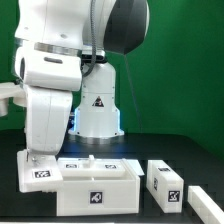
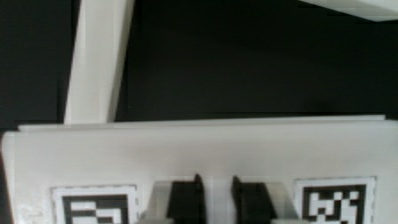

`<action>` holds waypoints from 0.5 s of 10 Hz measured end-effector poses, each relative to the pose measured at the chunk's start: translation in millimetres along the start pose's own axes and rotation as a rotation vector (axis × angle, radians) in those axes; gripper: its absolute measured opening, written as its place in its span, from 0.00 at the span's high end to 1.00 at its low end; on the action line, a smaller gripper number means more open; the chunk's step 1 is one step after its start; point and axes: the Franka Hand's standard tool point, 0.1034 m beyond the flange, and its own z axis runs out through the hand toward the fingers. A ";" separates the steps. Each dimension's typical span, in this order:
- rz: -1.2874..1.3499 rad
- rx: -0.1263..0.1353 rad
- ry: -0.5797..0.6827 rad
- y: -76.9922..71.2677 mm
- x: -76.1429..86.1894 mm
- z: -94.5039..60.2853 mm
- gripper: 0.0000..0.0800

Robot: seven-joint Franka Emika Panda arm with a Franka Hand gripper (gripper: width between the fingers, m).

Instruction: Assemble cabinet

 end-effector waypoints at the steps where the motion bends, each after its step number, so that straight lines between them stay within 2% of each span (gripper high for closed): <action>1: -0.053 0.003 -0.006 -1.0 -1.9 0.3 0.92; 2: -0.080 0.004 -0.006 -1.6 -2.8 0.5 0.92; 4: -0.317 0.014 -0.030 -3.9 -7.7 -0.8 0.92; 5: -0.451 0.029 -0.049 -4.2 -9.4 -1.7 0.92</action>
Offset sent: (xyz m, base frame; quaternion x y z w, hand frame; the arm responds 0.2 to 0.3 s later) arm -0.0071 0.0099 0.0054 -0.0313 0.0084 -0.2759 0.9607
